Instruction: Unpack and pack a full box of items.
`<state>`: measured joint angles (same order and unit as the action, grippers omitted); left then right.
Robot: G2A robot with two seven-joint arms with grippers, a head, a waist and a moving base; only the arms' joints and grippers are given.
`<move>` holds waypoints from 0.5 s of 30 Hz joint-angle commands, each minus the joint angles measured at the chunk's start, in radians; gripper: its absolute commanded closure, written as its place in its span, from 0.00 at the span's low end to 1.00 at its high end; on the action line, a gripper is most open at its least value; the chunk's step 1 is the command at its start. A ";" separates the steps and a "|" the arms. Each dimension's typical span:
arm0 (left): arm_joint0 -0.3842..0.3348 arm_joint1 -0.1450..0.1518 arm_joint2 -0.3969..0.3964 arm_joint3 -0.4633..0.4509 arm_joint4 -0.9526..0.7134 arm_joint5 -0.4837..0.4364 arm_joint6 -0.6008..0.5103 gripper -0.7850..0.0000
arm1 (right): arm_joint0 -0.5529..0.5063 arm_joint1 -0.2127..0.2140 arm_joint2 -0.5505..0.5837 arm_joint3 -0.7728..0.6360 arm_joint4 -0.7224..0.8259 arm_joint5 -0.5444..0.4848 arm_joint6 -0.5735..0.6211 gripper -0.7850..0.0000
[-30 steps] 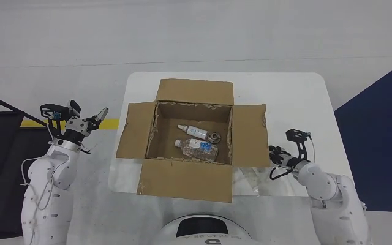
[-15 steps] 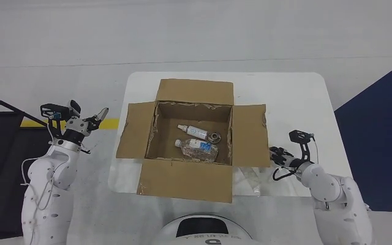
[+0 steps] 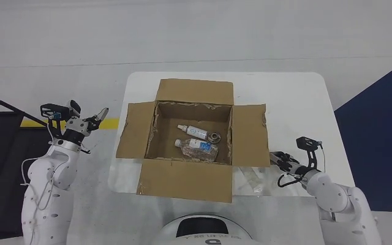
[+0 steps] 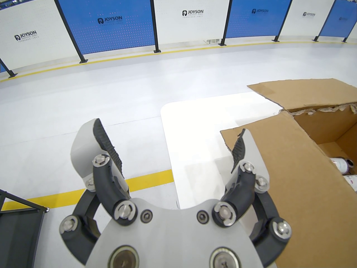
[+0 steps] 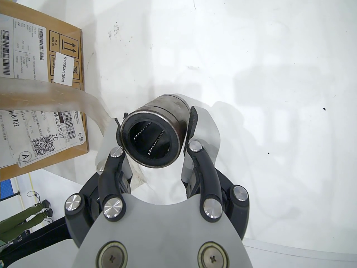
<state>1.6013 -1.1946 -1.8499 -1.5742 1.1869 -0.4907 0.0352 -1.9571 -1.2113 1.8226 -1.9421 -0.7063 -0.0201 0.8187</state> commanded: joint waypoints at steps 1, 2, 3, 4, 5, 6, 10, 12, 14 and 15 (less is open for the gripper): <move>0.000 0.000 0.000 0.000 0.000 0.000 0.000 0.00 | -0.004 0.001 0.006 -0.005 0.002 0.005 0.001 0.16; 0.000 0.000 0.000 0.000 0.000 0.000 0.000 0.00 | -0.006 0.002 0.008 -0.007 0.004 0.005 0.001 0.06; 0.000 0.000 0.000 0.000 0.000 0.000 0.000 0.00 | -0.008 0.002 0.011 -0.008 0.006 0.008 0.001 0.00; 0.000 0.000 0.000 0.000 0.000 0.000 0.000 0.00 | -0.010 0.003 0.013 -0.010 0.008 0.010 0.001 0.00; 0.000 0.000 0.000 0.000 0.000 0.000 0.000 0.00 | -0.011 0.003 0.015 -0.011 0.009 0.013 0.003 0.00; 0.000 0.000 0.000 0.000 0.000 0.000 0.000 0.00 | -0.011 0.004 0.016 -0.011 0.011 0.014 0.004 0.00; 0.000 0.000 0.000 0.000 0.000 0.000 0.000 0.00 | -0.011 0.006 0.016 -0.013 0.013 0.018 0.003 0.00; 0.000 0.000 0.000 0.000 0.000 0.000 0.000 0.00 | -0.012 0.007 0.016 -0.014 0.014 0.017 0.000 0.00; 0.000 0.000 0.000 0.000 0.000 0.000 0.000 0.00 | -0.013 0.007 0.015 -0.015 0.015 0.018 -0.002 0.00; 0.000 0.000 0.000 0.000 0.000 0.000 0.000 0.00 | -0.014 0.008 0.015 -0.016 0.016 0.018 -0.004 0.00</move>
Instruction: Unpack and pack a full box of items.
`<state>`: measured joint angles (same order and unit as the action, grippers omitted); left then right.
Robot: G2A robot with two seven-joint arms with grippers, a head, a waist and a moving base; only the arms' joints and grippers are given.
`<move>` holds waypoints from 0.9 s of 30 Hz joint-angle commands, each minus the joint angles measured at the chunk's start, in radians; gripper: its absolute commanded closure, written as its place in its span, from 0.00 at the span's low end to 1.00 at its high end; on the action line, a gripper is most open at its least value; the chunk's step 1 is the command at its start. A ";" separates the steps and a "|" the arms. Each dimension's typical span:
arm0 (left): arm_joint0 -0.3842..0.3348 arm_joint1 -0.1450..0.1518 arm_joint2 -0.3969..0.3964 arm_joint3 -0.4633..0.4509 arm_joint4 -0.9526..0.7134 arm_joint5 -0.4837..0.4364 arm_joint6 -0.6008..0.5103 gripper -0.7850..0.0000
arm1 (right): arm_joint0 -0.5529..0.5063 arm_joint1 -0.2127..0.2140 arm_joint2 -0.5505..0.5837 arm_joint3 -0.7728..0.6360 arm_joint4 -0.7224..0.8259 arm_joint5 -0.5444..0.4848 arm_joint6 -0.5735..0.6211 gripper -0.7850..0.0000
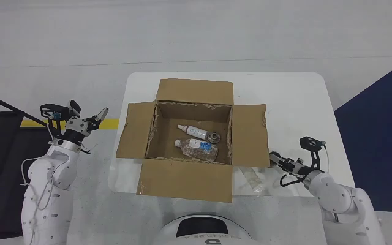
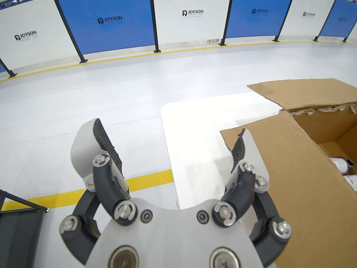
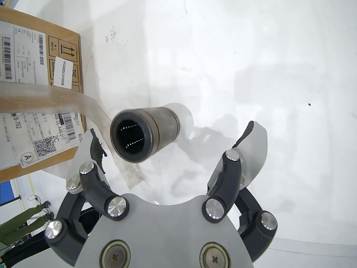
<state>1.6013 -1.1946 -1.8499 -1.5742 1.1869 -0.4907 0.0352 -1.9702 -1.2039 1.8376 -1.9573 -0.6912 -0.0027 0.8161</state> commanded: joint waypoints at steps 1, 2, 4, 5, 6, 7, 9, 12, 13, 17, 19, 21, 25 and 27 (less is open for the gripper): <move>0.000 0.000 0.000 0.000 0.000 0.000 0.000 0.00 | -0.001 0.001 0.000 -0.001 0.001 0.000 -0.004 0.00; 0.000 0.000 0.000 0.000 0.000 0.000 0.000 0.00 | -0.002 0.001 0.000 -0.001 0.001 0.001 -0.005 0.00; 0.000 0.000 0.000 0.000 0.000 0.000 0.000 0.00 | -0.004 0.002 -0.002 -0.003 0.003 0.003 -0.009 0.00; 0.000 0.000 0.000 0.000 0.000 0.000 0.000 0.00 | -0.006 0.002 -0.002 -0.004 0.003 0.005 -0.010 0.00; 0.000 0.000 0.000 0.000 0.000 0.000 0.000 0.00 | -0.008 0.002 -0.002 -0.005 0.005 0.007 -0.012 0.00; 0.000 0.000 0.000 0.000 0.000 0.000 0.000 0.00 | -0.011 0.002 -0.001 -0.008 0.007 0.009 -0.015 0.00; 0.000 0.000 0.000 0.000 0.000 0.000 0.000 0.00 | -0.020 0.002 0.003 -0.020 0.012 0.006 -0.031 0.00; 0.000 0.000 0.000 0.000 0.000 0.000 0.000 0.00 | -0.053 0.000 0.019 -0.054 0.024 -0.011 -0.095 0.00; 0.000 0.000 0.000 0.000 0.000 0.000 0.000 0.00 | -0.068 -0.001 0.024 -0.070 0.027 -0.012 -0.123 0.00; 0.000 0.000 0.000 0.000 0.000 0.000 0.000 0.00 | -0.120 -0.005 0.034 -0.123 0.012 -0.036 -0.207 0.00; 0.000 0.000 0.000 0.000 0.000 0.000 0.000 0.00 | -0.140 -0.008 0.037 -0.156 0.010 -0.015 -0.248 0.00; 0.000 0.000 0.000 0.000 0.000 0.000 0.000 0.00 | -0.165 -0.011 0.039 -0.185 0.006 -0.025 -0.301 0.00; 0.000 0.000 0.000 0.000 0.000 0.000 0.000 0.00 | -0.206 -0.015 0.037 -0.255 -0.018 -0.055 -0.378 0.00; 0.000 0.000 0.000 0.000 0.000 0.000 0.000 0.00 | -0.206 -0.015 0.037 -0.255 -0.018 -0.055 -0.378 0.00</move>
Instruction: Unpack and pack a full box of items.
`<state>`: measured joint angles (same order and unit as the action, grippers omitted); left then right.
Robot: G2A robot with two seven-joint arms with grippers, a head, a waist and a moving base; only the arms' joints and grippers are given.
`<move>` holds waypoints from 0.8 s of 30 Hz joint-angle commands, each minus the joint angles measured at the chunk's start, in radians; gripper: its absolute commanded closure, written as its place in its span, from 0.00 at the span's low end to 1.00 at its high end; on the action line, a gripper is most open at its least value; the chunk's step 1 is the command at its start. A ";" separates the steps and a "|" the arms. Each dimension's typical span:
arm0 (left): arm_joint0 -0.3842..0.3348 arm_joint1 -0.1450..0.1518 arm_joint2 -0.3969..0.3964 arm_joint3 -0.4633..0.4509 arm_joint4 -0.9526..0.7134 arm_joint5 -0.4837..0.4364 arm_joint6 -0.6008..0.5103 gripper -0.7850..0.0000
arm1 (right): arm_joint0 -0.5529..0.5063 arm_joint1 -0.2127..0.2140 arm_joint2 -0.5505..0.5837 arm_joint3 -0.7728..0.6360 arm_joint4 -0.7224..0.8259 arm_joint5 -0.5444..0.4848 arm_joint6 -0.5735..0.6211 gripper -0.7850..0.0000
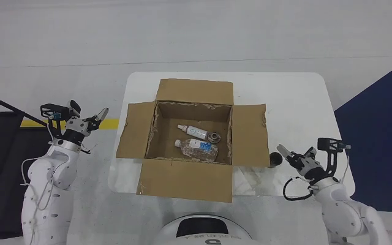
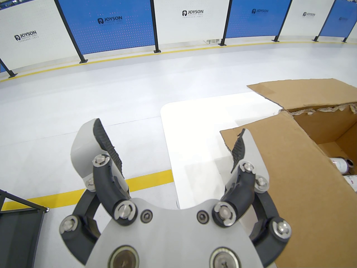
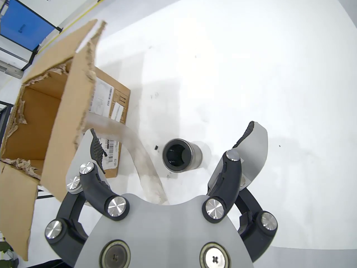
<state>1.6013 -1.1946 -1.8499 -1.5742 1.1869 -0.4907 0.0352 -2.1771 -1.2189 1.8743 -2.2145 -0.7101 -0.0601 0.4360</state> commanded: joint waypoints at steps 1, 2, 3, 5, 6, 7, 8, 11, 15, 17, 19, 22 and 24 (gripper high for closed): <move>0.000 0.000 0.000 0.000 0.000 0.000 0.000 0.00 | 0.001 0.000 0.000 0.003 0.001 0.002 0.002 0.00; 0.000 0.000 0.000 0.000 0.000 0.000 0.000 0.00 | 0.001 0.000 0.000 0.003 0.001 0.002 0.002 0.00; 0.000 0.000 0.000 0.000 0.000 0.000 0.000 0.00 | 0.001 0.000 0.000 0.003 0.001 0.002 0.002 0.00; 0.000 0.000 0.000 0.000 0.000 0.000 0.000 0.00 | 0.001 0.000 0.000 0.003 0.001 0.002 0.002 0.00; 0.000 0.000 0.000 0.000 0.000 0.000 0.000 0.00 | 0.001 0.000 0.000 0.003 0.001 0.002 0.002 0.00; 0.000 0.000 0.000 0.000 0.000 0.000 0.000 0.00 | 0.001 0.000 0.000 0.003 0.001 0.002 0.002 0.00; 0.000 0.000 0.000 0.000 0.000 0.000 0.000 0.00 | 0.001 0.000 0.000 0.003 0.001 0.002 0.002 0.00; 0.000 0.000 0.000 0.000 0.000 0.000 0.000 0.00 | 0.001 0.000 0.000 0.003 0.001 0.002 0.002 0.00; 0.000 0.000 0.000 0.000 0.000 0.000 0.000 0.00 | 0.004 0.000 -0.002 0.000 0.003 -0.003 0.000 0.00; 0.000 0.000 0.000 0.000 0.000 0.000 0.000 0.00 | 0.022 0.001 -0.024 -0.023 0.021 -0.035 -0.001 0.00; 0.000 0.000 0.000 0.000 0.000 0.000 0.000 0.00 | 0.042 0.001 -0.058 -0.052 0.001 -0.028 0.018 0.00; 0.000 0.000 0.000 0.000 0.000 0.000 0.000 0.00 | 0.086 0.002 -0.133 -0.096 -0.048 0.003 0.057 0.00; 0.000 0.000 0.000 0.000 0.000 0.000 0.000 0.00 | 0.117 0.002 -0.180 -0.109 -0.052 0.008 0.080 0.00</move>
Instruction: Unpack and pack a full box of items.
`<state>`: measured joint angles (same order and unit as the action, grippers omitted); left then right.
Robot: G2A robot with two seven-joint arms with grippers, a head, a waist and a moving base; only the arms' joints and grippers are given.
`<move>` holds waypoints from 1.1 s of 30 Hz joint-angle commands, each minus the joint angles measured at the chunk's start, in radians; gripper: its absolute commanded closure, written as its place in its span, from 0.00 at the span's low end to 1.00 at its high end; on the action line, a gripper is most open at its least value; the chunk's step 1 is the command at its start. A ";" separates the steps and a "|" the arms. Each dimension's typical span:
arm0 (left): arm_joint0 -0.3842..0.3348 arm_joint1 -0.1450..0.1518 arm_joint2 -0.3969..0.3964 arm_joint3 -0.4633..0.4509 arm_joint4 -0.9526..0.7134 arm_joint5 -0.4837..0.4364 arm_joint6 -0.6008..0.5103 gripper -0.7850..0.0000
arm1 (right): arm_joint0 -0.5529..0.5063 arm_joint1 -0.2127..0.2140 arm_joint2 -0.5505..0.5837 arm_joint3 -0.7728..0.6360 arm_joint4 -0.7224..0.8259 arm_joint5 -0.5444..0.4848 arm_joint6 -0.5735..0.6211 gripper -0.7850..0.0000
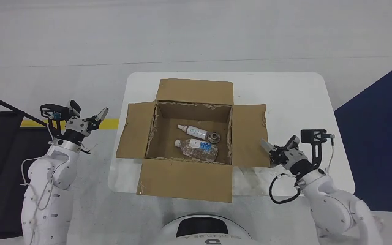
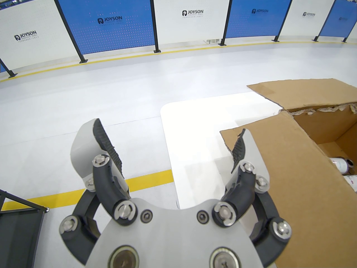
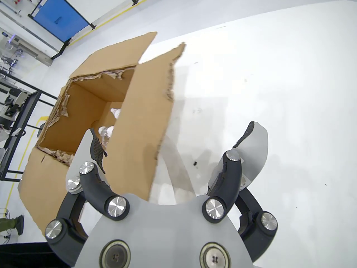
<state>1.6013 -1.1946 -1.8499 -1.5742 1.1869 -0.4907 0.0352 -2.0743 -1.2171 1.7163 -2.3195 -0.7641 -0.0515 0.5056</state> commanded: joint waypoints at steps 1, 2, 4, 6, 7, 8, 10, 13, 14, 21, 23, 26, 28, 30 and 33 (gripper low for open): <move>0.000 0.000 0.000 0.000 0.000 0.000 0.000 0.00 | 0.026 0.000 -0.038 -0.005 0.010 -0.006 0.020 0.00; 0.000 0.000 0.000 0.000 0.000 0.000 0.000 0.00 | 0.026 0.000 -0.038 -0.005 0.010 -0.006 0.020 0.00; 0.000 0.000 0.000 0.000 0.000 0.000 0.000 0.00 | 0.026 0.000 -0.038 -0.005 0.010 -0.006 0.020 0.00; 0.000 0.000 0.000 0.000 0.000 0.000 0.000 0.00 | 0.026 0.000 -0.038 -0.005 0.010 -0.006 0.020 0.00; 0.000 0.000 0.000 0.000 0.000 0.000 0.000 0.00 | 0.026 0.000 -0.038 -0.005 0.010 -0.006 0.020 0.00; 0.000 0.000 0.000 0.000 0.000 0.000 0.000 0.00 | 0.026 0.000 -0.038 -0.005 0.010 -0.006 0.020 0.00; 0.000 0.000 0.000 0.000 0.000 0.000 0.000 0.00 | 0.026 0.000 -0.038 -0.005 0.010 -0.006 0.020 0.00; 0.000 0.000 0.000 0.000 0.000 0.000 0.000 0.00 | 0.031 0.000 -0.043 -0.006 0.012 -0.008 0.025 0.00; 0.000 0.000 0.000 0.000 0.000 0.000 0.000 0.00 | 0.059 0.002 -0.064 -0.001 0.003 -0.007 0.053 0.00; 0.000 0.000 0.000 0.000 0.000 0.000 0.000 0.00 | 0.391 -0.001 -0.351 0.050 -0.248 0.041 0.245 0.00; 0.000 0.000 0.000 0.000 0.000 0.000 0.000 0.00 | 0.480 -0.009 -0.434 0.074 -0.293 0.079 0.276 0.00; 0.000 0.000 0.000 0.000 0.000 0.000 0.000 0.00 | 0.603 -0.026 -0.554 0.128 -0.332 0.156 0.311 0.00; 0.000 0.000 0.000 0.000 0.000 0.000 0.000 0.00 | 0.681 -0.040 -0.636 0.174 -0.344 0.198 0.342 0.00; 0.000 0.000 0.000 0.000 0.000 0.000 0.000 0.00 | 0.754 -0.054 -0.718 0.230 -0.358 0.212 0.384 0.00; 0.000 0.000 0.000 0.000 0.000 0.000 0.000 0.00 | 0.847 -0.076 -0.827 0.312 -0.360 0.202 0.443 0.00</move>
<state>1.6013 -1.1946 -1.8499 -1.5742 1.1869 -0.4907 0.0352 -1.2582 -1.2873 0.9288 -2.0353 -1.1240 0.1585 0.9304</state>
